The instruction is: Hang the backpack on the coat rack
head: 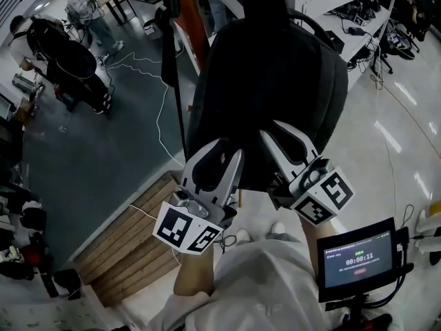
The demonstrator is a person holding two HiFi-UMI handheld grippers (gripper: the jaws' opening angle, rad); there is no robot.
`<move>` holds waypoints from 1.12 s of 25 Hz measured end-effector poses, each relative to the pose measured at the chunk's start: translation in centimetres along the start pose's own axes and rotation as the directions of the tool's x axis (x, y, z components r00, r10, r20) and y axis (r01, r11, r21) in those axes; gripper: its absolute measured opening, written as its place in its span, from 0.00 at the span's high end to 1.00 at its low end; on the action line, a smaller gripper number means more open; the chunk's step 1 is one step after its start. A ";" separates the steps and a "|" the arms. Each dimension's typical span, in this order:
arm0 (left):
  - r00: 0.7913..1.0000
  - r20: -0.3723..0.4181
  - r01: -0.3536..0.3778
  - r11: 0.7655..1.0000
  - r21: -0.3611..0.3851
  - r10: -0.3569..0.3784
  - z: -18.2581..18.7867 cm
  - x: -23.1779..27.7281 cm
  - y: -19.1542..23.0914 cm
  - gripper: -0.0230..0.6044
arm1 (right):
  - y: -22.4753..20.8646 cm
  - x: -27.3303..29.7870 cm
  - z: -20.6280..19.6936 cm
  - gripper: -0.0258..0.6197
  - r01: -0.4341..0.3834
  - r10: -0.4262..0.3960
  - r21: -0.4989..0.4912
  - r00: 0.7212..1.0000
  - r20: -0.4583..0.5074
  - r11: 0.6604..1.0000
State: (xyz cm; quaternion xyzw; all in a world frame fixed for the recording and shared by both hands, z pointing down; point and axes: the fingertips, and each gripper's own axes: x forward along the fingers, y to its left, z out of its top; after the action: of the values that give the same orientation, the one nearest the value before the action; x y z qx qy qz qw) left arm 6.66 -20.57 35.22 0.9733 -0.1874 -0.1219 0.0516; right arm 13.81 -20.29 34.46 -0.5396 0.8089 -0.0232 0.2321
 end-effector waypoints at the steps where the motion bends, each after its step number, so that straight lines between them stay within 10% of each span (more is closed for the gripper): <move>1: 1.000 -0.002 -0.002 1.000 0.003 0.002 0.0 0.0 0.1 0.77 | 0.0 0.1 0.0 0.83 -0.002 0.002 0.001 1.000 0.000 1.000; 28: 1.000 -0.018 -0.025 1.000 0.016 0.025 0.3 -0.4 0.4 0.77 | 0.1 1.0 -0.9 0.86 -0.006 0.006 0.009 0.998 -0.057 1.000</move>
State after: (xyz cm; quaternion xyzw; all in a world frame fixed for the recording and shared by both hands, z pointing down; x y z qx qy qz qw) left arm 6.10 -20.85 35.03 0.9724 -0.2000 -0.1108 0.0472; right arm 13.02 -21.29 34.91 -0.5354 0.8167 -0.0415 0.2115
